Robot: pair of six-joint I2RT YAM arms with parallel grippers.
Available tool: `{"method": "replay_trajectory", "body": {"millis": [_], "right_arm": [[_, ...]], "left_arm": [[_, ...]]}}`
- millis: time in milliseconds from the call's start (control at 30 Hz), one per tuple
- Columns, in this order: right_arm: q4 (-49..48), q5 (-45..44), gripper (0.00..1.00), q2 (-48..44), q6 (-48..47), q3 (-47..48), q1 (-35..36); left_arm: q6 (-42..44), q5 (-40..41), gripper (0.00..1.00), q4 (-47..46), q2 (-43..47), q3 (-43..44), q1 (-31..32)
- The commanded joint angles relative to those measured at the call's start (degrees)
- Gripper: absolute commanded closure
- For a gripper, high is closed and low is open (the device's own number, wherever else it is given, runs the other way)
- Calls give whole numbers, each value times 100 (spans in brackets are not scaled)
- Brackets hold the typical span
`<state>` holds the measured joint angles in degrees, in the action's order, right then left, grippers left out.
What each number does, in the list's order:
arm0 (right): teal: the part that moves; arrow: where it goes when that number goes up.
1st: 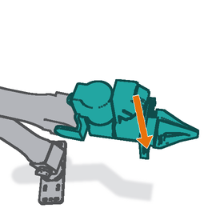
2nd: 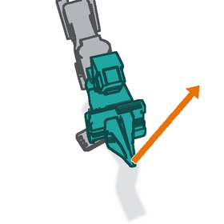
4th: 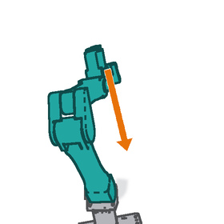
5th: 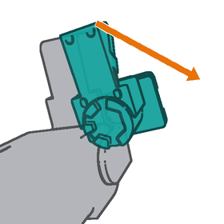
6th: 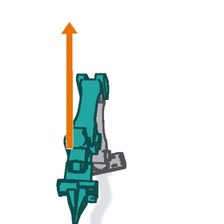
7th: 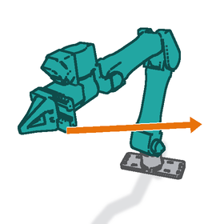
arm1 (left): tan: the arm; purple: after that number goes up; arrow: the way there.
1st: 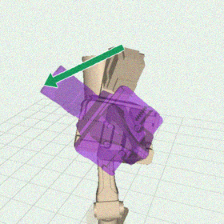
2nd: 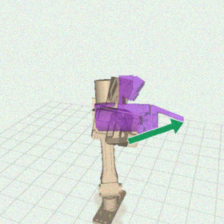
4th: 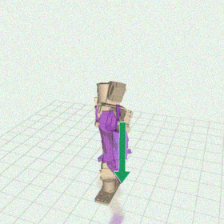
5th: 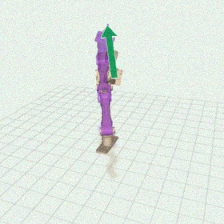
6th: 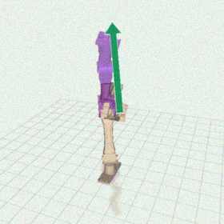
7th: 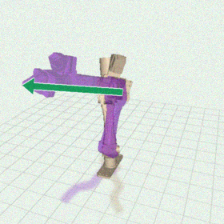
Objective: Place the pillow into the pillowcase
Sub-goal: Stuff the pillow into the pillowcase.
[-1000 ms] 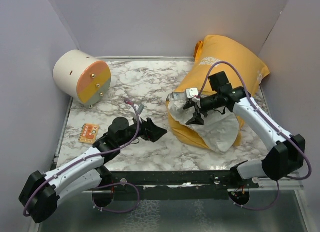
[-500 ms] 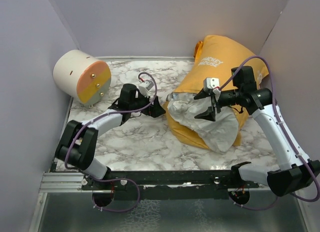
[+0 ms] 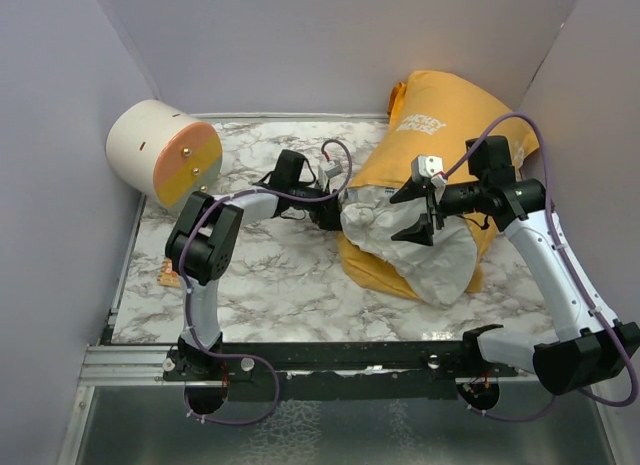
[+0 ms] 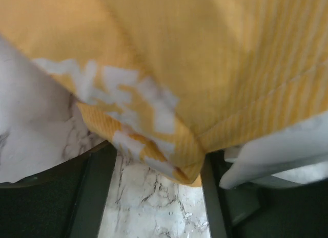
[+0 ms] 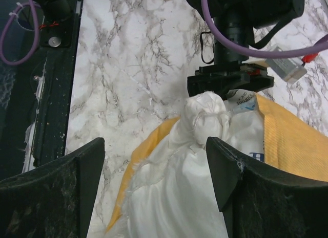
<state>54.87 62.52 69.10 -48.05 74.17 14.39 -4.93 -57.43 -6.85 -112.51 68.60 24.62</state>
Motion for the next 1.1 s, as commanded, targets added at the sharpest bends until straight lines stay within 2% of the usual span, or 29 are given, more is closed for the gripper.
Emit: {"method": "replay_trajectory", "body": {"millis": [0,100,133,167,267,433,500,633,700,800,867,1067], "right_arm": [[-71,230,20,16,71,-108,-67],[-73,179,20,7,74,-105,-85],[-73,136,20,-5,74,-110,-86],[-84,69,20,-17,86,-120,-86],[-141,-250,20,-89,207,-99,-120],[-301,-786,20,-131,582,66,-235],[-411,-969,20,-133,748,49,-293],[-407,-1010,20,-200,747,-99,-341],[-107,-701,20,-280,336,-160,-332],[1060,-20,21,-380,-993,-158,-332],[1529,134,22,-428,-1558,-279,-332],[1525,-164,22,-662,-2206,-1030,-332]], "left_arm": [[1094,-1011,48,1284,-228,480,297],[1138,-1202,91,1541,-175,597,281],[1120,-1161,98,1583,-96,578,269],[1026,-1101,100,1519,51,505,238],[8,-850,100,653,762,-32,-89],[-2610,-185,100,-2095,2165,-1536,-862],[-3222,293,100,-2594,2663,-2067,-1158],[-2867,1176,100,-1709,3297,-2341,-1345],[-2836,1176,100,-1541,3384,-2298,-1355],[-3105,1070,100,-1748,3481,-2188,-1359],[-3256,990,100,-1908,3541,-2081,-1355],[-3205,948,100,-1541,3632,-1538,-1355]]}}
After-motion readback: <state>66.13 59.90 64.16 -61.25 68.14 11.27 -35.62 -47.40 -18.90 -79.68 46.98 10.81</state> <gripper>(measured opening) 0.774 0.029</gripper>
